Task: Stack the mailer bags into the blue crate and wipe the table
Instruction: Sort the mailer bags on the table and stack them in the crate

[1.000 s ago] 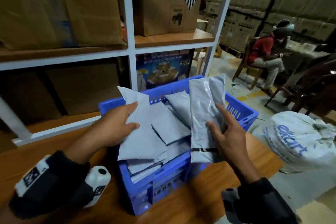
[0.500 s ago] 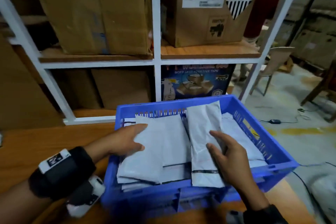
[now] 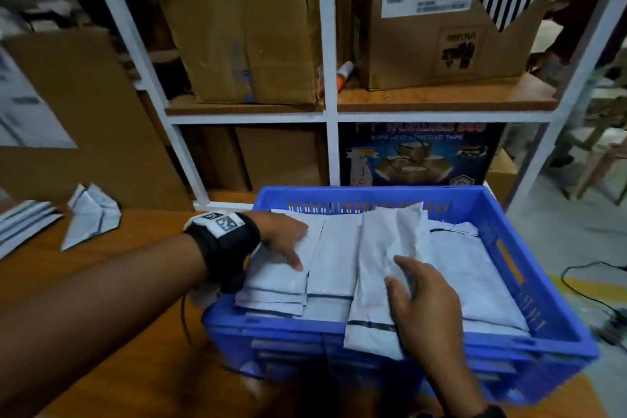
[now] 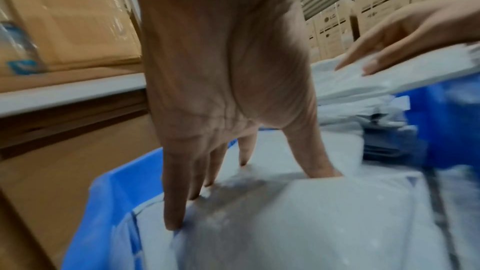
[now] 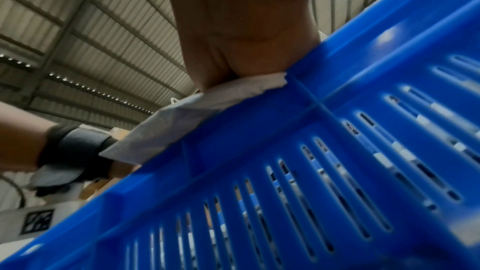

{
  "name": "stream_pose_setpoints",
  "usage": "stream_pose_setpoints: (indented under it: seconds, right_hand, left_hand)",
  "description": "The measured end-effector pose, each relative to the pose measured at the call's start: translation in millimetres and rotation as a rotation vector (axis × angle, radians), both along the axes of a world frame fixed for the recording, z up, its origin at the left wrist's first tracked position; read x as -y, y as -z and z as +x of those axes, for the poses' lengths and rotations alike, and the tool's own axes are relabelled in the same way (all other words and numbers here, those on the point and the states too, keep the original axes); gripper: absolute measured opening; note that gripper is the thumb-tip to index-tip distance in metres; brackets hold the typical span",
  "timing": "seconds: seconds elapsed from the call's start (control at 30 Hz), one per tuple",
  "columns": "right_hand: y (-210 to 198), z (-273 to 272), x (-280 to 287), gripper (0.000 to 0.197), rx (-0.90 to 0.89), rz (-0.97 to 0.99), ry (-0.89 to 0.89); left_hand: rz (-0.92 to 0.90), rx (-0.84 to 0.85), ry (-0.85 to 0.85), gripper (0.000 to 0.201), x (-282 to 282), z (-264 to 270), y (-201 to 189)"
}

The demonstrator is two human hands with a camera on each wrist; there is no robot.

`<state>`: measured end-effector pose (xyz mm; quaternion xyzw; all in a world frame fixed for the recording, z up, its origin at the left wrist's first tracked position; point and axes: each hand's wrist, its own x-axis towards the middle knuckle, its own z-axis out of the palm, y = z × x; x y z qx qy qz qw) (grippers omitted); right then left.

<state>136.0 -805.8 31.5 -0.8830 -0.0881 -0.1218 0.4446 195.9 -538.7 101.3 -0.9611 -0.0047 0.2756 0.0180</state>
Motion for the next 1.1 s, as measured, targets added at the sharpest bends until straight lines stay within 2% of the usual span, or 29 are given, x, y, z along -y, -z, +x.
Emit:
stream_pose_setpoints:
  seconds: [0.07,0.17,0.2,0.3,0.37,0.43,0.57,0.6,0.7,0.73,0.87,0.97,1.1]
  right_hand:
    - [0,0,0,0.033,0.010,-0.008,-0.009]
    - [2,2,-1,0.034,-0.005,-0.016,-0.014]
    - [2,1,-1,0.034,-0.007,-0.027,-0.015]
    - [3,2,-2,0.033,-0.001,-0.022,0.009]
    - [2,1,-3,0.032,0.002,-0.019,0.026]
    - [0,0,-4,0.032,0.016,-0.016,0.043]
    - [-6,-1,-2,0.031,0.007,-0.038,0.024]
    - [-8,2,0,0.032,-0.051,-0.042,0.001]
    - [-34,14,-2,0.042,-0.255,-0.035,-0.077]
    - [-46,20,-6,0.045,-0.267,-0.051,-0.102]
    - [-95,55,-47,0.038,-0.268,-0.235,-0.213]
    - [-96,83,-84,0.031,-0.343,-0.329,-0.240]
    - [-72,94,-102,0.032,-0.650,-0.829,-0.431]
  left_hand:
    - [-0.027,-0.001,-0.058,0.106,-10,4,3]
    - [0.073,-0.161,-0.081,0.124,-17,-1,14]
    - [0.106,-0.157,-0.092,0.122,-17,-3,16]
    - [0.140,-0.059,-0.062,0.094,-13,-2,12]
    - [0.132,-0.021,-0.021,0.081,-15,-4,8]
    - [0.109,0.022,0.024,0.078,-18,-11,5]
    - [-0.022,0.200,0.078,0.084,-29,-40,-2]
    - [-0.054,0.238,0.076,0.090,-34,-50,1]
    - [-0.097,0.308,0.062,0.133,-54,-74,20]
    - [-0.122,0.327,0.052,0.137,-60,-78,32]
    - [-0.240,0.443,-0.035,0.124,-71,-86,69]
    - [-0.347,0.491,-0.108,0.120,-70,-86,74]
    - [-0.339,0.507,-0.099,0.126,-67,-88,73]
